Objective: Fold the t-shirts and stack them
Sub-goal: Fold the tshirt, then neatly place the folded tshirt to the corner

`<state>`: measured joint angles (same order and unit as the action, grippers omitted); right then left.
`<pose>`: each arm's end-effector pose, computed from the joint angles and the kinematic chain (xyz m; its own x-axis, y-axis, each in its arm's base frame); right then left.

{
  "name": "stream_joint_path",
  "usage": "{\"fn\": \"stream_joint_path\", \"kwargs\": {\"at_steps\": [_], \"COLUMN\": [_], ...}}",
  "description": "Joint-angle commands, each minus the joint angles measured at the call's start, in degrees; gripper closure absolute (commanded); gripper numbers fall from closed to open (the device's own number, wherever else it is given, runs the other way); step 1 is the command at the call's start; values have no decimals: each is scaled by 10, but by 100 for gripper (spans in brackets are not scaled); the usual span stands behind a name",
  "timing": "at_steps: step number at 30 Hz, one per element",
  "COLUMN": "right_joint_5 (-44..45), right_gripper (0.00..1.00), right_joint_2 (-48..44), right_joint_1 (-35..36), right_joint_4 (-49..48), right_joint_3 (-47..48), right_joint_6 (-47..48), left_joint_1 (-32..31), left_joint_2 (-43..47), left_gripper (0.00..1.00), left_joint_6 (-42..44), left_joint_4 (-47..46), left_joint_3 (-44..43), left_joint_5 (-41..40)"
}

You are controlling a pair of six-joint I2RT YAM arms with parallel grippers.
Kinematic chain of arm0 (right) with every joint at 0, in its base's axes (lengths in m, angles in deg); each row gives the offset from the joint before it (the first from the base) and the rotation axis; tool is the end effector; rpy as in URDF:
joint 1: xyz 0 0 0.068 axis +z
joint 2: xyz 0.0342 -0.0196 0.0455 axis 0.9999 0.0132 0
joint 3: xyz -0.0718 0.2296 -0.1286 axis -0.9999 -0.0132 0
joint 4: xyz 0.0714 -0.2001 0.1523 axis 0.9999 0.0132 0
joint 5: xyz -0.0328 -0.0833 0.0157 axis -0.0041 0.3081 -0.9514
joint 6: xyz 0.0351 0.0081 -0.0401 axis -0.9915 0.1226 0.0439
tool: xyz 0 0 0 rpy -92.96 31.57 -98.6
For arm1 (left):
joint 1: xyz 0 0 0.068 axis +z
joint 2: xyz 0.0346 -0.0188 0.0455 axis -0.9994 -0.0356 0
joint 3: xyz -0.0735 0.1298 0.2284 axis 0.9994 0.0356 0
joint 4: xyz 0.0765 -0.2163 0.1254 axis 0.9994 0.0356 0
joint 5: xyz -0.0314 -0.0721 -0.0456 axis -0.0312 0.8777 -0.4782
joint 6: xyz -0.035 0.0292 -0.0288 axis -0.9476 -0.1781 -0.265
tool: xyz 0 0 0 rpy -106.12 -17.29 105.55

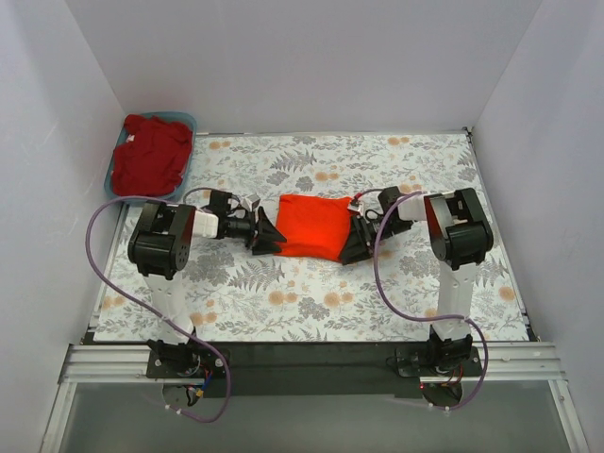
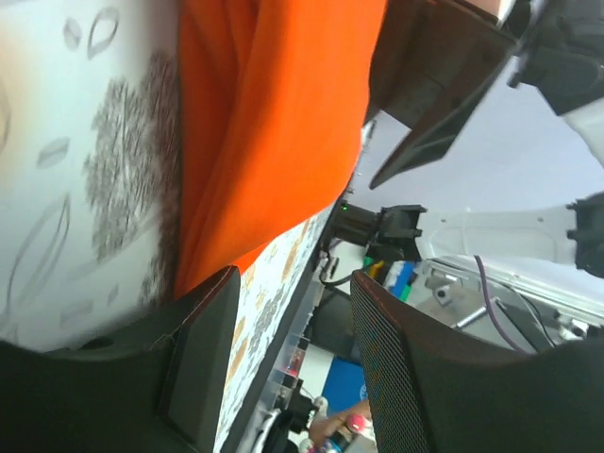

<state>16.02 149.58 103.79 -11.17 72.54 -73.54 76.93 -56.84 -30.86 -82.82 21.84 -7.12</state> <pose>0.3372 0.1210 0.0913 -0.9522 -0.2665 -0.1492 -0.2421 0.3605 0.9008 0.3400 -0.0994 0.0844 -0.7147 -0.2776 0.6420 -0.6978 0.2207 -0.6814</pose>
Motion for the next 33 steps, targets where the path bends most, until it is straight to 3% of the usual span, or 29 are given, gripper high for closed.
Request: {"fn": "stream_joint_path", "kwargs": {"at_steps": [1,3,6,7,9,10,11,12,15,16,19,23,26,33], "right_joint_5": [4,29,123,141,160,161,164,168,195,198,209,230,230,214], "right_gripper": [47,48,44,43,39,37,26,15,12,4,2,2,2,2], "right_joint_2": [-70,-105,-190,-196,-205,-208,-211,-215,-248,-255,-274,-293,-297,-281], "right_joint_1": [1,0,-17,-26,-65,-79,-106,-119,-155,-160,-168,-172,-177,-185], "right_joint_4": [83,125,137,135,135,134,134,134,127,125,127,127,128,132], "right_joint_3": [1,18,25,27,28,30,31,32,26,23,11,-8,-9,18], "right_joint_6": [87,149,199,201,189,185,182,177,173,171,174,182,182,177], "left_joint_1": [5,3,-31,-50,-98,-136,-155,-173,-232,-246,-265,-269,-254,-92], "left_joint_2": [84,163,230,231,211,201,190,178,112,82,29,-58,-62,46], "left_gripper": [51,50,44,42,29,15,11,11,10,10,9,9,9,8], "left_joint_6": [43,93,162,194,248,254,259,264,277,278,289,315,343,418], "left_joint_4": [68,101,174,204,272,280,289,297,323,322,344,418,471,525], "left_joint_3": [6,-6,-44,-93,-138,-172,-185,-203,-262,-274,-332,-383,-356,-191], "left_joint_5": [-48,-76,-194,-251,-387,-416,-470,-500,-598,-612,-646,-689,-714,-691]}}
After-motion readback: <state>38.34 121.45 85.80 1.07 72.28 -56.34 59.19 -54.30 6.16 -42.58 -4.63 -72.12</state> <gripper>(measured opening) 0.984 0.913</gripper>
